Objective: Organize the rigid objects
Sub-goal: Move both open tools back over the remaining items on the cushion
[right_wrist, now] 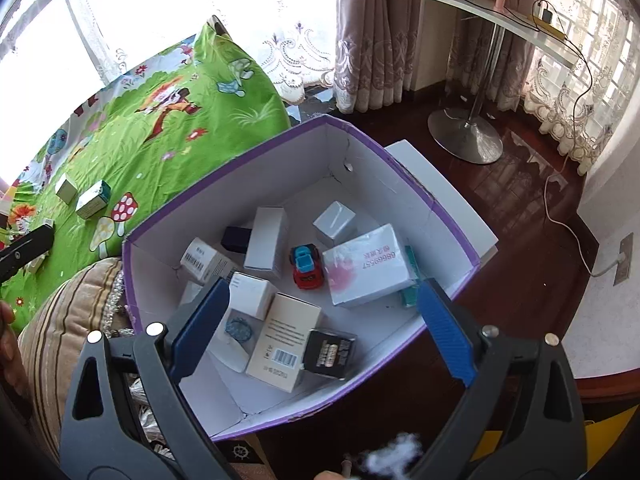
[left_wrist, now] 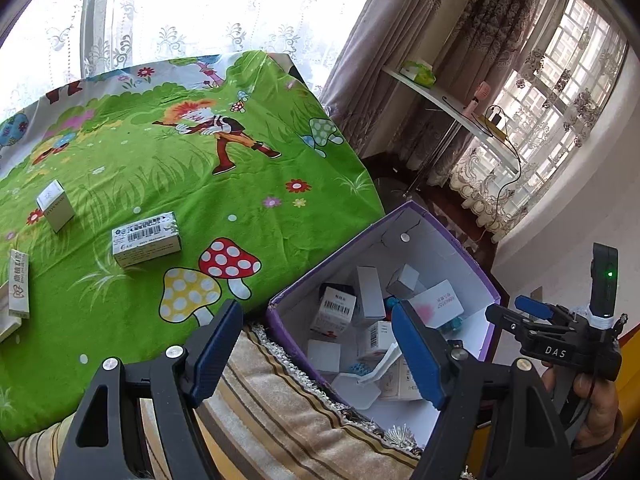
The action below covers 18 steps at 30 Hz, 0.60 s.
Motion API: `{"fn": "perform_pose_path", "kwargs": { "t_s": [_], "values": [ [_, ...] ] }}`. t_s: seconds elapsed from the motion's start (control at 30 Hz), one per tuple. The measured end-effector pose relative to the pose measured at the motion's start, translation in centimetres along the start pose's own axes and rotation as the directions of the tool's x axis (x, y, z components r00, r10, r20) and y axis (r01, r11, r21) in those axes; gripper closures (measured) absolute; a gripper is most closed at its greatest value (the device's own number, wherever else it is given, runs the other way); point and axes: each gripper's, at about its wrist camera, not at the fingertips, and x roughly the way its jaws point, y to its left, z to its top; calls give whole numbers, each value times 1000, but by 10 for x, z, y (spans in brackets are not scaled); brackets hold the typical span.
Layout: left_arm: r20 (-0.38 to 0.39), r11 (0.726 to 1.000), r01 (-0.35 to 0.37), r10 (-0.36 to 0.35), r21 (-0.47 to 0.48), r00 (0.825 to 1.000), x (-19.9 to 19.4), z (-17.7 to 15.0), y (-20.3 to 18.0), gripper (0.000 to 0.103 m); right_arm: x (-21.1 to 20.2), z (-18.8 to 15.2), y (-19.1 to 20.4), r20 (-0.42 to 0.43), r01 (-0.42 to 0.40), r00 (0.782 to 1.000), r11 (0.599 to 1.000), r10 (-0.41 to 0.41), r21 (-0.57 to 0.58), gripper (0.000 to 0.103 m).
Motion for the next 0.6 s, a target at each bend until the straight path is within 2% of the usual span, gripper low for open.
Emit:
{"fn": "perform_pose_path", "kwargs": {
  "t_s": [0.3,0.6],
  "values": [
    [23,997,-47,48,-65,999,-21,-7,45,25,-11,18,53,29,-64,997,993,67,-95,7],
    [60,974,-128,142,-189,988,-55,-16,121,25,-15,34,123,39,-121,990,968,133,-219,7]
  ]
}}
